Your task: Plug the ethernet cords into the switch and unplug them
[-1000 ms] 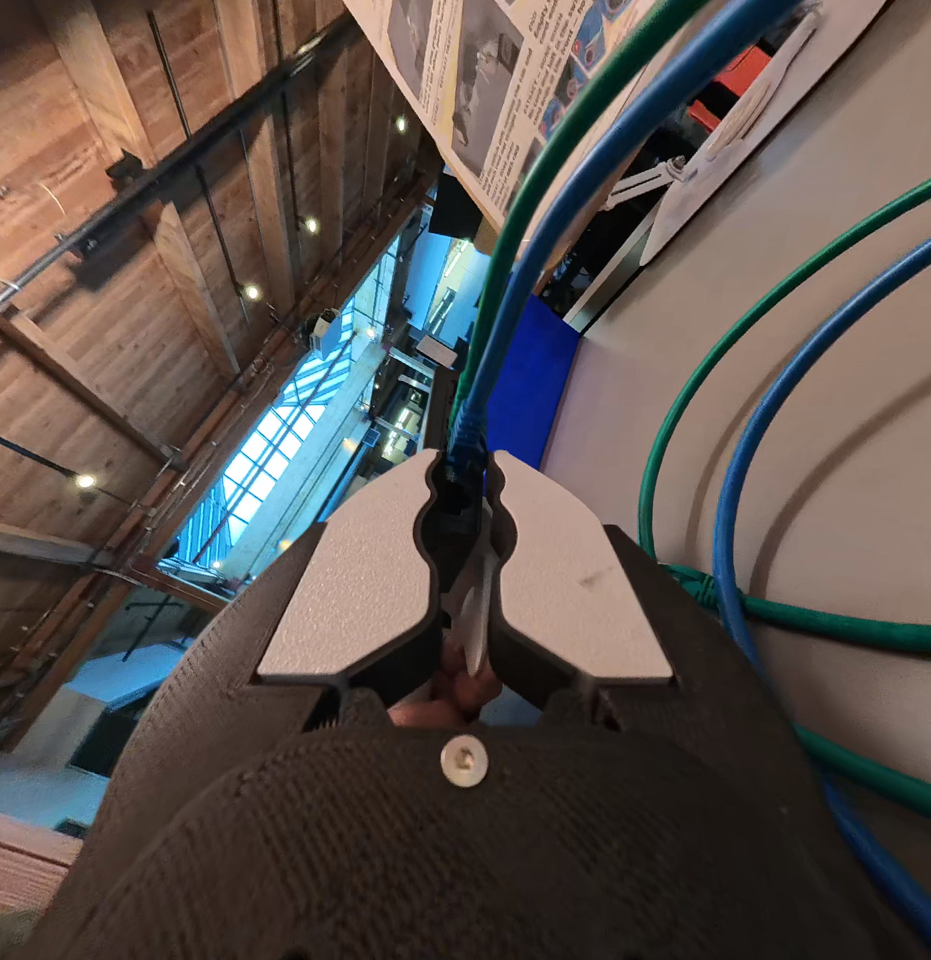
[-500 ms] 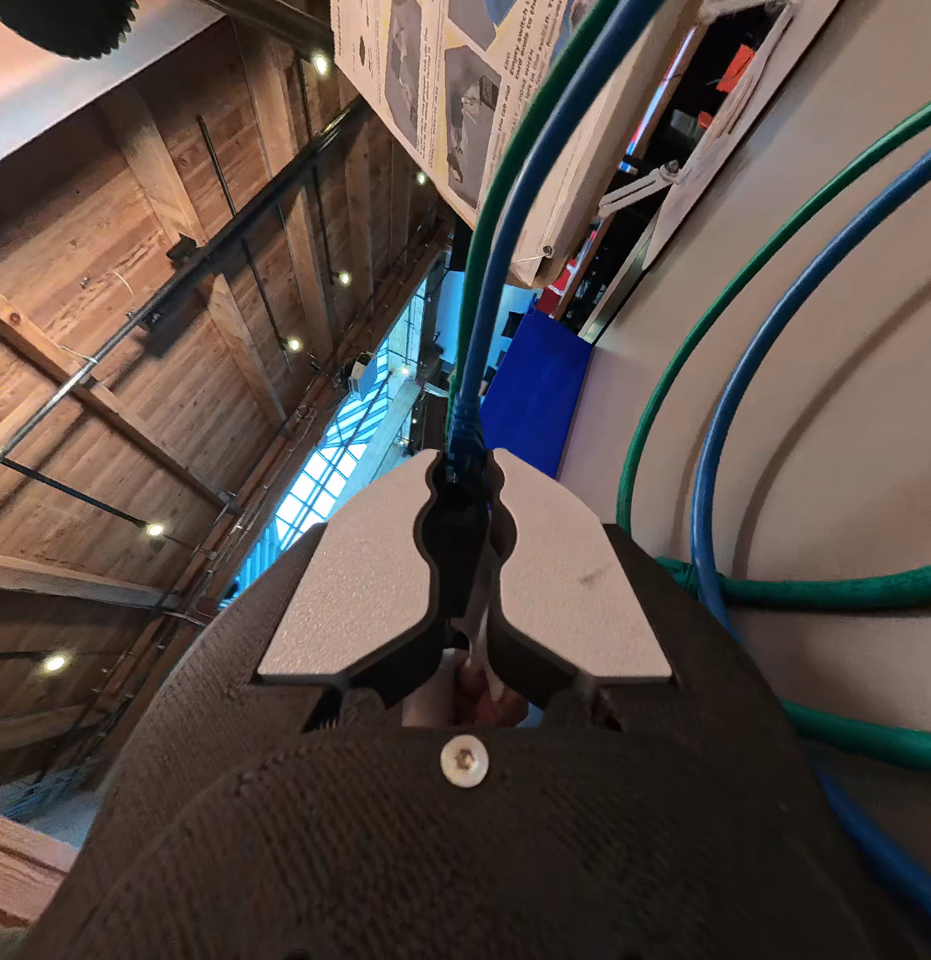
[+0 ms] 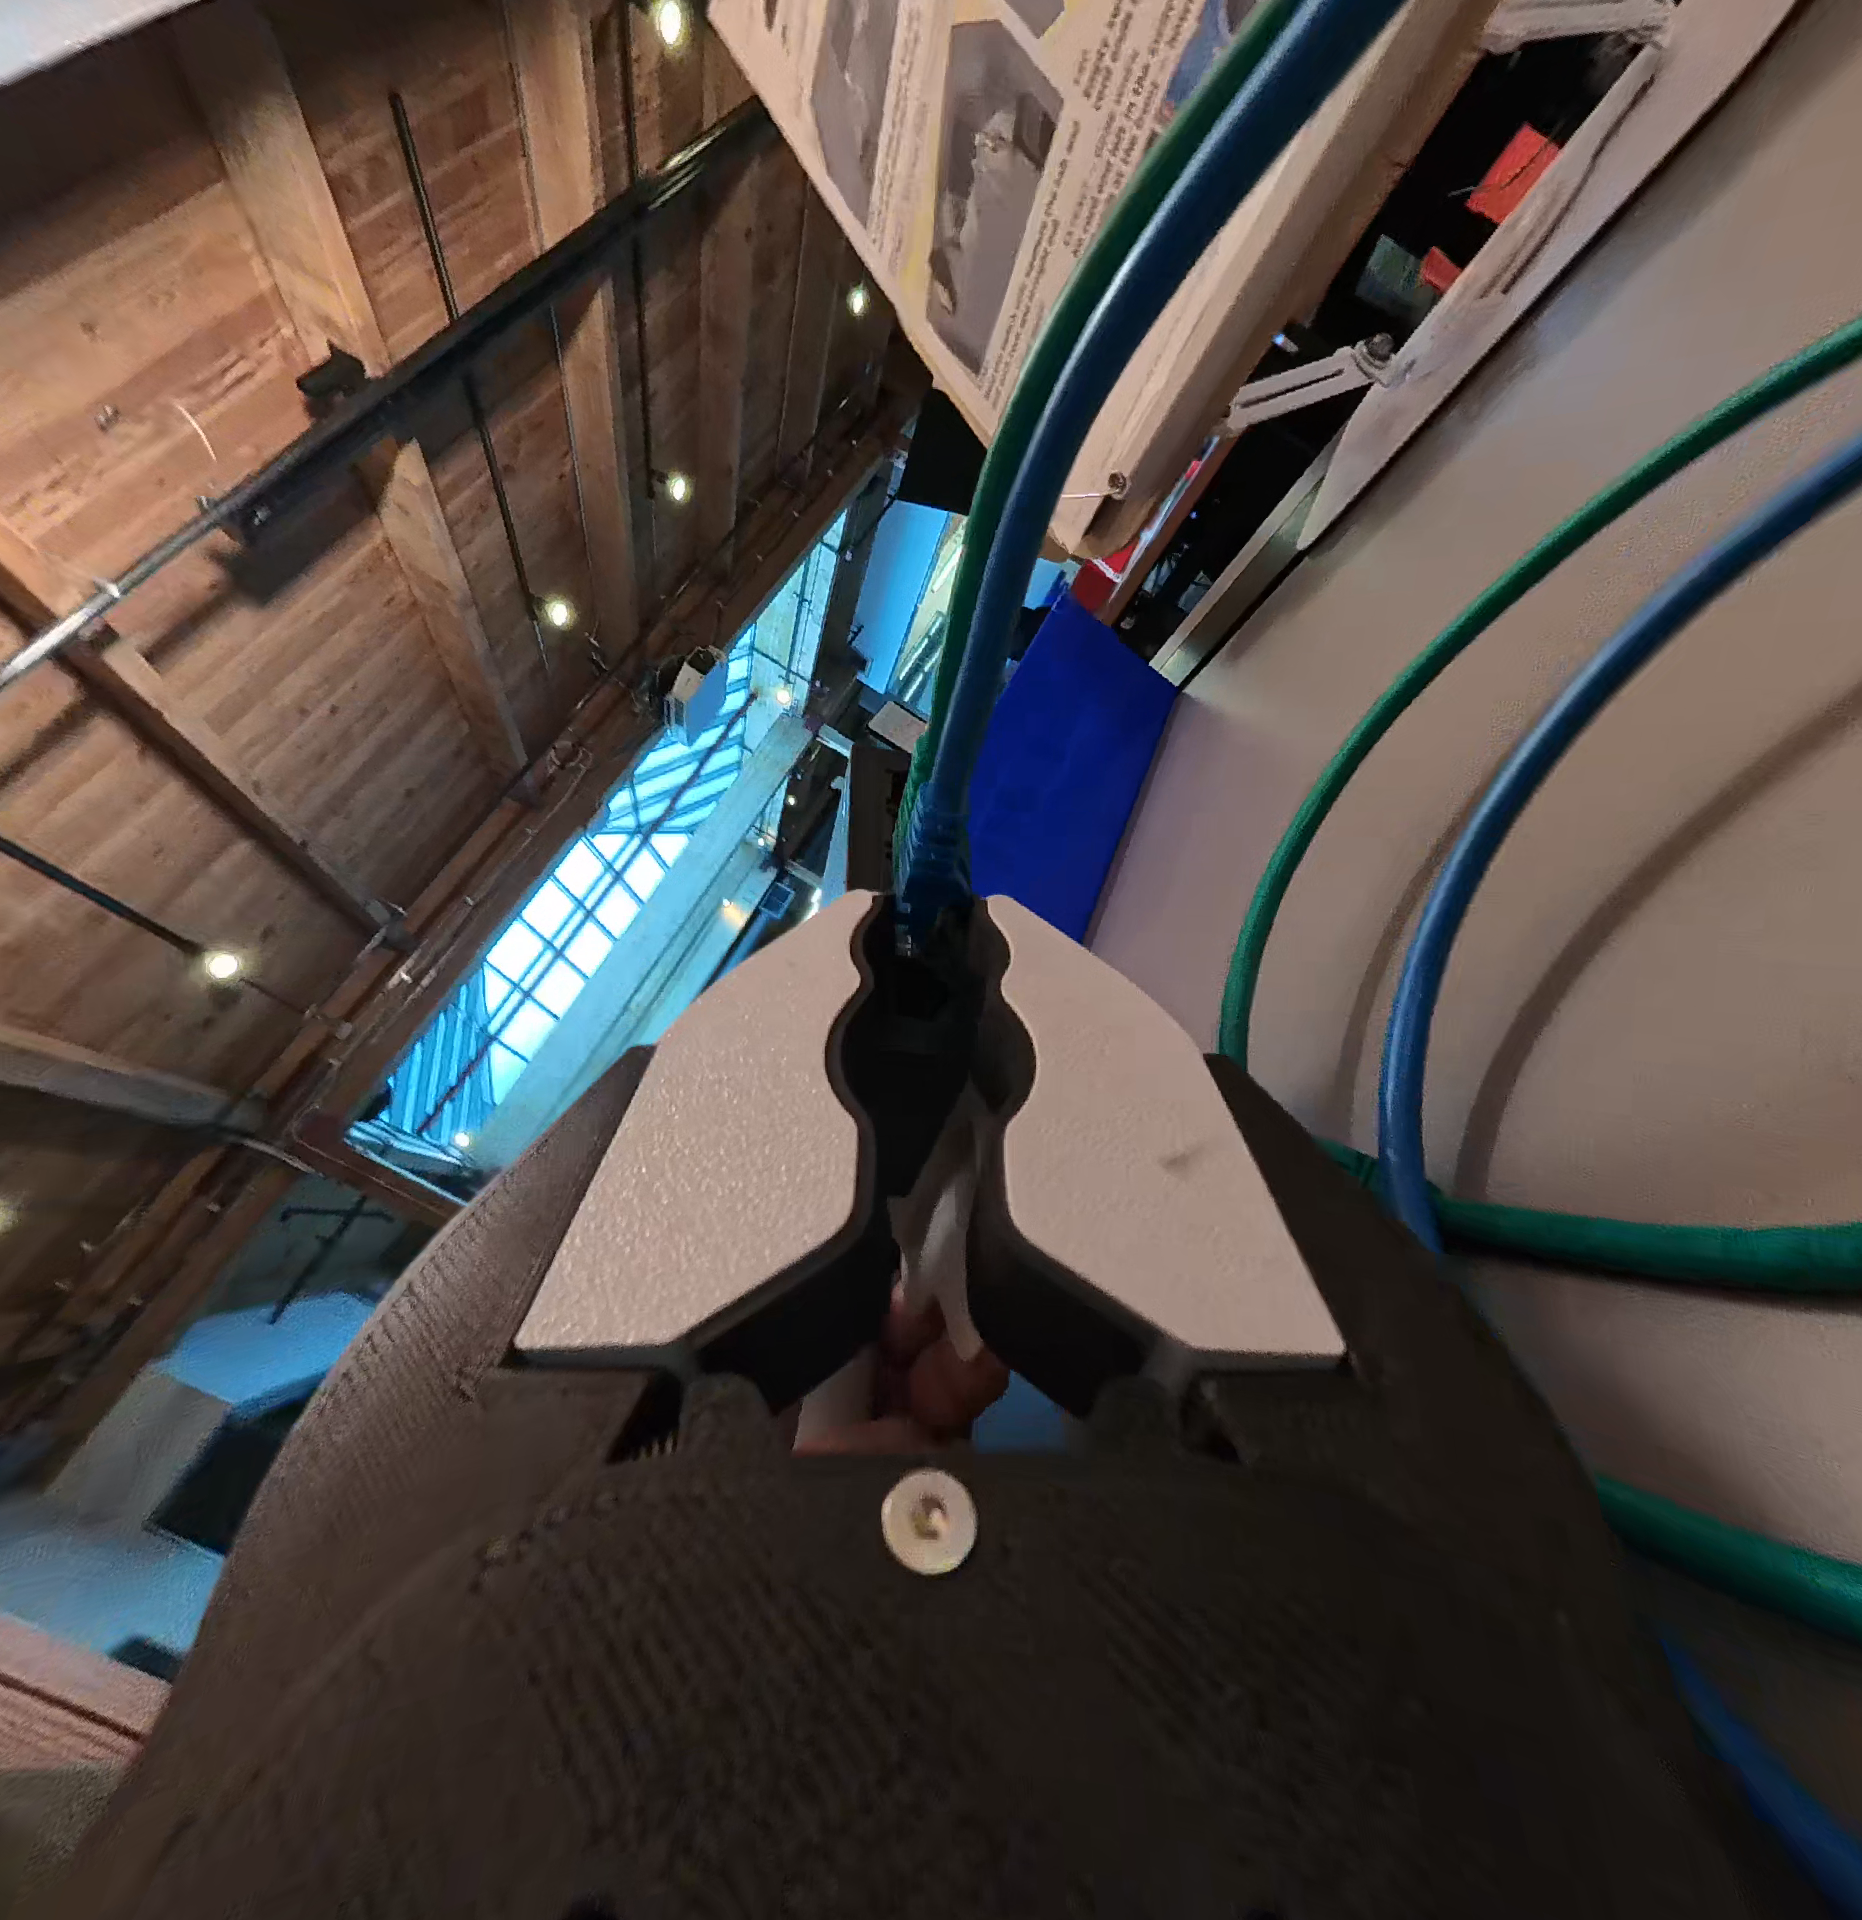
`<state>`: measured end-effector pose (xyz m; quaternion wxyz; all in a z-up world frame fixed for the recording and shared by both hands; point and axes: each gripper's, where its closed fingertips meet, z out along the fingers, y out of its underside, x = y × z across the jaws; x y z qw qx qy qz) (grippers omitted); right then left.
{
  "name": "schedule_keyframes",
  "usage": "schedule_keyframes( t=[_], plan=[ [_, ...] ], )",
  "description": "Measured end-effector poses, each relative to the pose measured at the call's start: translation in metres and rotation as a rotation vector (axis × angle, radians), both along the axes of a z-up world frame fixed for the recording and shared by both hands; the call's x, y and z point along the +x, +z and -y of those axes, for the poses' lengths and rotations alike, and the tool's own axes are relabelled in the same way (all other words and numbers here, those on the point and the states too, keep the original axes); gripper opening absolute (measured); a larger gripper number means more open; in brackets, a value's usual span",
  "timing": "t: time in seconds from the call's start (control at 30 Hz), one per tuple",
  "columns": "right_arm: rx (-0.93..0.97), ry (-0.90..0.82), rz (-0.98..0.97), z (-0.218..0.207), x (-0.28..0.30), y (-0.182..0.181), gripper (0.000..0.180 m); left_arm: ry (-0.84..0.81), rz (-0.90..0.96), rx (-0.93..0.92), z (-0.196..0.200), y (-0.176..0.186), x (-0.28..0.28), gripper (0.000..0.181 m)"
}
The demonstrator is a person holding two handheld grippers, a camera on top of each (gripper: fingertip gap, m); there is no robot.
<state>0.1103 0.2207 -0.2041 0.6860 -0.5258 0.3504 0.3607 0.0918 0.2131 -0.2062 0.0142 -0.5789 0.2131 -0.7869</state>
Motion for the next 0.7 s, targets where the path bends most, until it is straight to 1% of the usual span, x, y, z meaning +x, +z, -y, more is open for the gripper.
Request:
schedule_keyframes(
  t=[0.17, 0.37, 0.4, 0.5, 0.53, 0.6, 0.67, 0.7],
  plan=[
    [-0.027, 0.009, 0.159, 0.006, -0.001, 0.012, 0.014, -0.001, 0.085, 0.020, 0.004, 0.010, 0.000, 0.027],
    [-0.079, 0.008, 0.234, 0.007, 0.001, 0.007, 0.017, -0.035, 0.099, -0.145, 0.005, 0.006, 0.002, 0.027],
    [-0.074, 0.016, 0.228, 0.008, 0.000, 0.007, 0.017, -0.022, 0.098, -0.115, 0.005, 0.006, 0.002, 0.027],
    [-0.010, 0.033, 0.163, 0.007, -0.001, 0.012, 0.015, 0.030, 0.113, 0.055, 0.004, 0.011, 0.000, 0.027],
    [0.019, 0.036, 0.143, 0.007, -0.002, 0.014, 0.014, 0.032, 0.116, 0.072, 0.003, 0.012, 0.000, 0.027],
    [0.013, 0.038, 0.138, 0.005, -0.002, 0.011, 0.015, 0.013, 0.103, 0.014, 0.001, 0.010, 0.000, 0.026],
    [-0.037, 0.024, 0.180, 0.003, 0.000, 0.006, 0.014, -0.023, 0.088, -0.133, 0.000, 0.005, 0.001, 0.027],
    [-0.057, 0.029, 0.194, 0.003, 0.000, 0.004, 0.015, -0.023, 0.087, -0.160, 0.000, 0.004, 0.001, 0.027]
  ],
)
